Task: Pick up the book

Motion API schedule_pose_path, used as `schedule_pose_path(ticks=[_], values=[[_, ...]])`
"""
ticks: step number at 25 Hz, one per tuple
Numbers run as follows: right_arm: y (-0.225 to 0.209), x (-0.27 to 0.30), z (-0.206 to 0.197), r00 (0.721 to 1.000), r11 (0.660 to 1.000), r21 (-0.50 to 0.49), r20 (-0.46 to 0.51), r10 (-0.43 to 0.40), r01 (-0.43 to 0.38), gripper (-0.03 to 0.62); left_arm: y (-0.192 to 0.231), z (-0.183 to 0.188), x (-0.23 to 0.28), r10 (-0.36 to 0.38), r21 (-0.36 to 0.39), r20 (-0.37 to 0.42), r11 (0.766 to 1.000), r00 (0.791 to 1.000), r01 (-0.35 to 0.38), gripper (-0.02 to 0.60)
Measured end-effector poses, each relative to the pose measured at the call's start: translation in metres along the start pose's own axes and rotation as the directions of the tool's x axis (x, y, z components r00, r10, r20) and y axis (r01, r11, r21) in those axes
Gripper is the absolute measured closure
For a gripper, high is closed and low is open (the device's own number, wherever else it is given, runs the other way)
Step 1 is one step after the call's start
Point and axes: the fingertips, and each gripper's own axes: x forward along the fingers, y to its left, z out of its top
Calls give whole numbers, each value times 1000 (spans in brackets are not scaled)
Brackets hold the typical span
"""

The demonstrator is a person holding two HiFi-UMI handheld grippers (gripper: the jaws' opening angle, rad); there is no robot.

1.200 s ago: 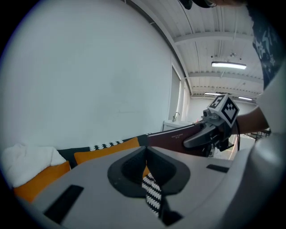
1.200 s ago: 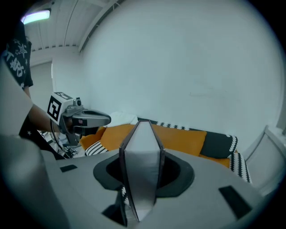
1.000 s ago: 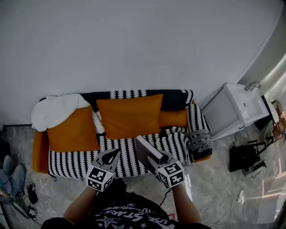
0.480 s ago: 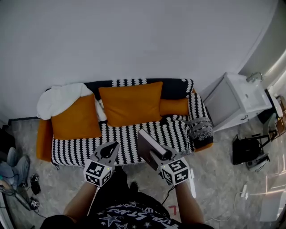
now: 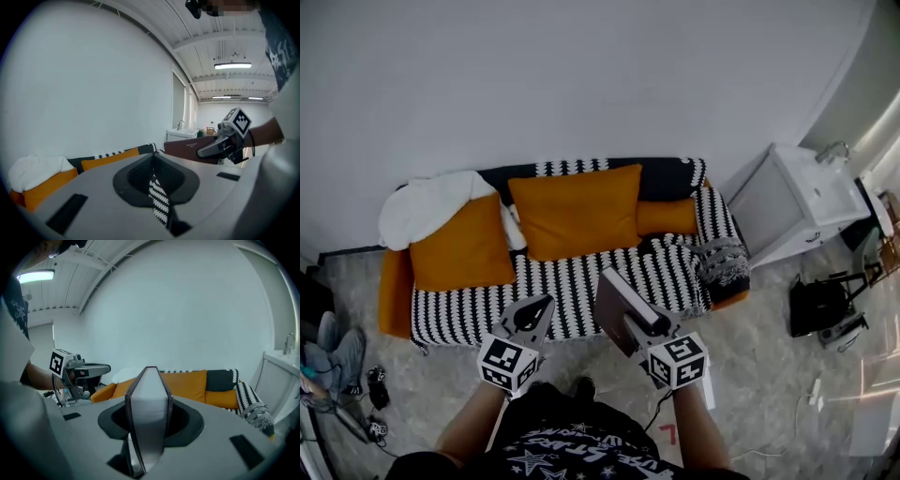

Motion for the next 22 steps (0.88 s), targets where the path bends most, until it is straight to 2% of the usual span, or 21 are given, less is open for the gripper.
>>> schedule_pose_path(ticks=[6, 12, 22], values=[[20, 5, 11, 999, 999, -9, 5, -39, 39, 445, 24, 5, -30, 10, -15, 30, 1000, 1000, -10, 574], [58, 16, 23, 999, 999, 2, 30, -38, 38, 445, 57, 2, -67, 24, -18, 45, 1000, 999, -23, 574], [119, 28, 18, 994, 993, 62, 40, -98, 96, 445, 95, -11, -125, -17, -16, 60, 1000, 998, 18, 574]])
